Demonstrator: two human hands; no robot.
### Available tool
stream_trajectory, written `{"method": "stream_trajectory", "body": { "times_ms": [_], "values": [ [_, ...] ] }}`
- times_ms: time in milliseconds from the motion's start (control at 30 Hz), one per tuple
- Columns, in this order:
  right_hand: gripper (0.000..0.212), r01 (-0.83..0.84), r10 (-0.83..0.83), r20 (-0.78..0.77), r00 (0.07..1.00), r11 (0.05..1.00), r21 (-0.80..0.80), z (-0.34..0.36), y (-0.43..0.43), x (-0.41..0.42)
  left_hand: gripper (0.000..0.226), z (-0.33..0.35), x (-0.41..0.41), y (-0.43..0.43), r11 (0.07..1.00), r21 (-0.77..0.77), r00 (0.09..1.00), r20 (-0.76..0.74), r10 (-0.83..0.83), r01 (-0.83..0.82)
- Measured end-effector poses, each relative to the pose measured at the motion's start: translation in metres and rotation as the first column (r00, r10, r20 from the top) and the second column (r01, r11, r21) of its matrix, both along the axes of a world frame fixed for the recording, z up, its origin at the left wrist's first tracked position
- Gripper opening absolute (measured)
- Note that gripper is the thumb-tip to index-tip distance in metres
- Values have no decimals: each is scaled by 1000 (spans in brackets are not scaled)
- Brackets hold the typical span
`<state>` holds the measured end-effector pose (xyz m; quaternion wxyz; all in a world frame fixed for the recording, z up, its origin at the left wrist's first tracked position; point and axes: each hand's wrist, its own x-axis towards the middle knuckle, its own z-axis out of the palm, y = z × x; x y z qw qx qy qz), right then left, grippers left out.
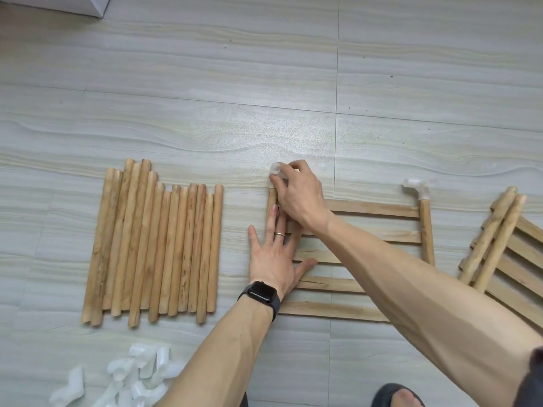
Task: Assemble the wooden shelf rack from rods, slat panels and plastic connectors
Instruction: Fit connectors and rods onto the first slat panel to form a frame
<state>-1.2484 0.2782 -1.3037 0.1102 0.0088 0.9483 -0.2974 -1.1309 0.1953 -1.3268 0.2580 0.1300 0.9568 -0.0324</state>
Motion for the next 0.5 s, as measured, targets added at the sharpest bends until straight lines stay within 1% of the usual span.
{"method": "stream_trajectory", "body": {
  "times_ms": [133, 333, 400, 500],
  "values": [
    [35, -30, 31, -33, 999, 999, 46, 0, -1, -2, 86, 0, 0, 0, 1000, 12, 1000, -2, -4, 4],
    [38, -22, 22, 6, 1000, 1000, -4, 2, 3, -2, 85, -2, 1, -1, 1000, 28, 1000, -16, -12, 13],
    [43, -47, 47, 48, 998, 999, -4, 3, 7, -3, 87, -1, 1, -3, 999, 49, 1000, -10, -10, 11],
    [56, -171, 165, 172, 971, 985, 22, 8, 16, -3, 89, 3, 0, -4, 996, 85, 1000, 14, 0, -1]
  ]
}}
